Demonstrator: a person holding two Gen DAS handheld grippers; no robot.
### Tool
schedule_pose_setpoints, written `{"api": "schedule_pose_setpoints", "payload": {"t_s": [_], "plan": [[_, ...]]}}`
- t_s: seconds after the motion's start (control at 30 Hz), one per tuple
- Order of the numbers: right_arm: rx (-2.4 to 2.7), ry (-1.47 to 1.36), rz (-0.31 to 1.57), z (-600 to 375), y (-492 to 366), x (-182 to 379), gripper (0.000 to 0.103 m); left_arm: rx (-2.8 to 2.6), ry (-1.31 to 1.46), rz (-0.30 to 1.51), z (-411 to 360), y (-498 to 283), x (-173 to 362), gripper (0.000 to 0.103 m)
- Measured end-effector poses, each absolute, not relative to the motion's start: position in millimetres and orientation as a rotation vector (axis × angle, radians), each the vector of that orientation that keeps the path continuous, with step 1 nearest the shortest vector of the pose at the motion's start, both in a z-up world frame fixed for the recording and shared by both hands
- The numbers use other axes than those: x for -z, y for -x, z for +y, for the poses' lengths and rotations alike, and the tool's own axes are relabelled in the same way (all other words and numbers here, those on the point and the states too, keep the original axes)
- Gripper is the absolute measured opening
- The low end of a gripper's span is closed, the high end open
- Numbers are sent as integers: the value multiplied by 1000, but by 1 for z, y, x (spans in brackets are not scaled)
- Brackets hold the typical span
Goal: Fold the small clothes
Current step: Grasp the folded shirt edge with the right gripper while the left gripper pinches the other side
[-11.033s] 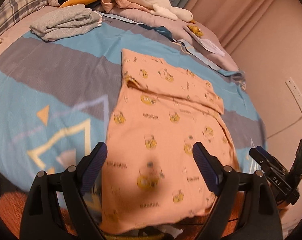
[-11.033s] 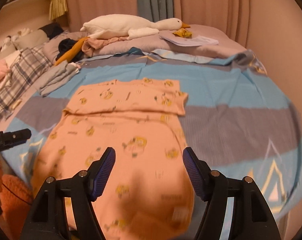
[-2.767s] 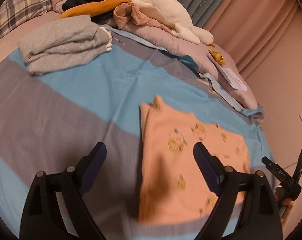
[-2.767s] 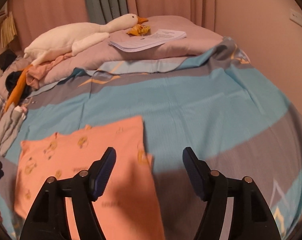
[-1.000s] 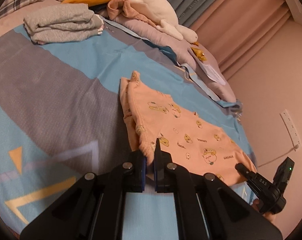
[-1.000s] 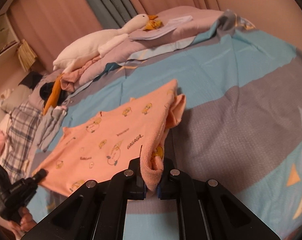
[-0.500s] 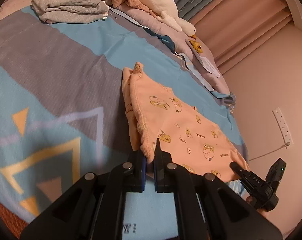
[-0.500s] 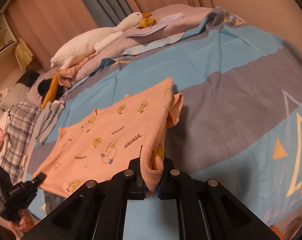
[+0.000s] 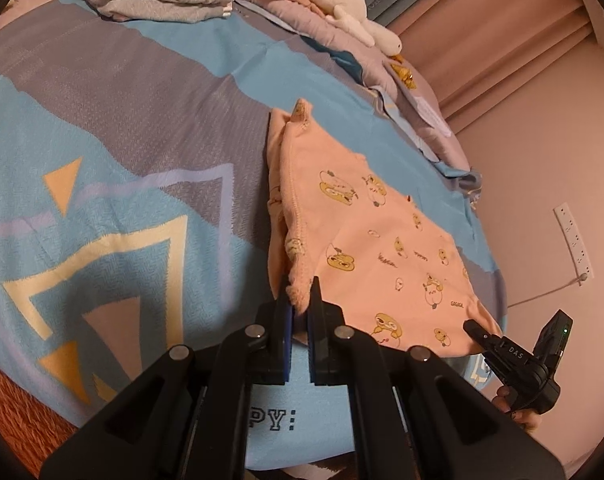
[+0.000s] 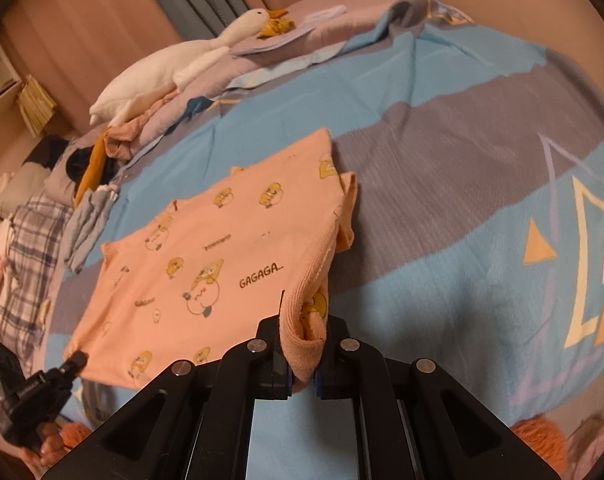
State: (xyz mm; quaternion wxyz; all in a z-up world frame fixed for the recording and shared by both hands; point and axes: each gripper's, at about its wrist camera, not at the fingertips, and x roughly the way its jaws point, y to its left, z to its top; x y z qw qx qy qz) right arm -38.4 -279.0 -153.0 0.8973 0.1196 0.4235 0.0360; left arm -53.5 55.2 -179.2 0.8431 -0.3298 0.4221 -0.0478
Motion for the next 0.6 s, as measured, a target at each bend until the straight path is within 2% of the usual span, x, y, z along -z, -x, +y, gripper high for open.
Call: {"api": "schedule_pose_setpoints", "payload": {"t_s": [0.23, 0.3, 0.37, 0.47, 0.6], "plan": [[-54, -265, 903, -282, 38, 163, 8, 88, 677, 943, 58, 47, 184, 7], [-51, -265, 910, -283, 38, 165, 8, 83, 663, 962, 57, 44, 187, 12], [-48, -258, 910, -282, 37, 165, 8, 89, 665, 979, 57, 41, 191, 31], [-43, -252, 909, -282, 38, 166, 8, 103, 676, 1000, 53, 33, 198, 45], [-44, -264, 911, -282, 39, 166, 8, 117, 645, 991, 44, 19, 201, 46]]}}
